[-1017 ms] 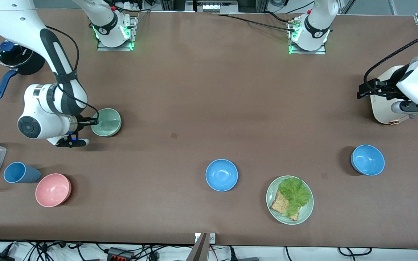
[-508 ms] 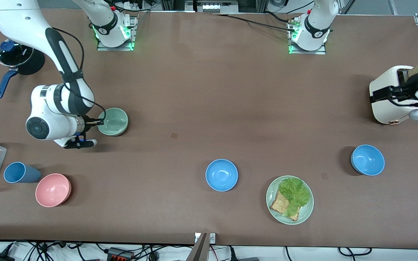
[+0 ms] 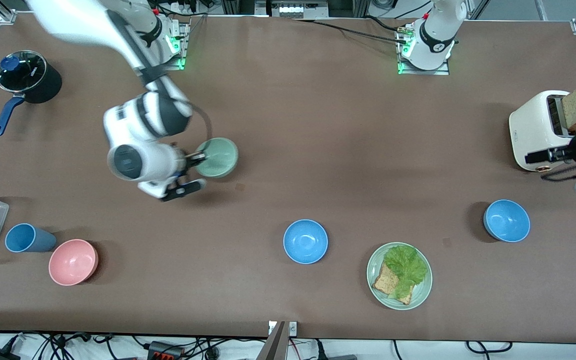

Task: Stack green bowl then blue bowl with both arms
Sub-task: 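Carry the green bowl to mid-table while the left gripper reaches the blue bowl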

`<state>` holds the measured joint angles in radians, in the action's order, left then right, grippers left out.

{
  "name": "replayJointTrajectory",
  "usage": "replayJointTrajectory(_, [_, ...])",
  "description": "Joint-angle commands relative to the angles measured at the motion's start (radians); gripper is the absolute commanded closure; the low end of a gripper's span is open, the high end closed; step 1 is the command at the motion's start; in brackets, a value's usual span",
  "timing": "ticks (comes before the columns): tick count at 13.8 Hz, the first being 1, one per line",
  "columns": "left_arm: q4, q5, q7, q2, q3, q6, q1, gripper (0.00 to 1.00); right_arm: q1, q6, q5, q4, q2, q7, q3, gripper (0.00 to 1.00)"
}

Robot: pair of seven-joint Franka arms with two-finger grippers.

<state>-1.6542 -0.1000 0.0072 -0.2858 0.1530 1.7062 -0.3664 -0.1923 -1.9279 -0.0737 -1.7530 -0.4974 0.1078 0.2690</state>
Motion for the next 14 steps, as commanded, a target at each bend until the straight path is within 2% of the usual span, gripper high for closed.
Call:
replayJointTrajectory(1, [0.034,-0.030,0.008,-0.122,0.010,0.135,-0.060,0.00,-0.152,0.015,-0.003,0.128,-0.110,0.227,-0.007,1.00])
replayJointTrajectory(3, [0.036,-0.066,0.007,-0.192,0.010,0.251,-0.060,0.00,-0.220,0.004,-0.005,0.179,-0.168,0.320,-0.007,1.00])
replayJointTrajectory(4, [0.036,-0.067,0.008,-0.219,0.010,0.292,-0.060,0.00,-0.251,-0.046,-0.011,0.179,-0.179,0.352,-0.007,1.00])
replayJointTrajectory(7, [0.065,-0.110,0.007,-0.314,0.010,0.368,-0.060,0.00,-0.324,-0.147,-0.089,0.179,-0.226,0.380,-0.007,1.00])
replayJointTrajectory(8, [0.065,-0.118,0.007,-0.334,0.010,0.377,-0.060,0.00,-0.331,-0.164,-0.110,0.178,-0.230,0.386,-0.007,1.00])
replayJointTrajectory(10, [0.063,-0.119,0.007,-0.355,0.010,0.478,-0.060,0.00,-0.351,-0.160,-0.117,0.176,-0.230,0.394,-0.007,1.00])
replayJointTrajectory(12, [0.063,-0.119,0.010,-0.381,0.008,0.495,-0.063,0.06,-0.351,-0.155,-0.113,0.175,-0.236,0.403,-0.007,1.00])
replayJointTrajectory(13, [0.063,-0.121,0.010,-0.391,0.010,0.515,-0.069,0.10,-0.348,-0.152,-0.115,0.173,-0.236,0.404,-0.008,0.90])
replayJointTrajectory(14, [0.062,-0.121,0.011,-0.401,0.008,0.541,-0.069,0.14,-0.337,-0.151,-0.113,0.176,-0.230,0.430,-0.010,0.13])
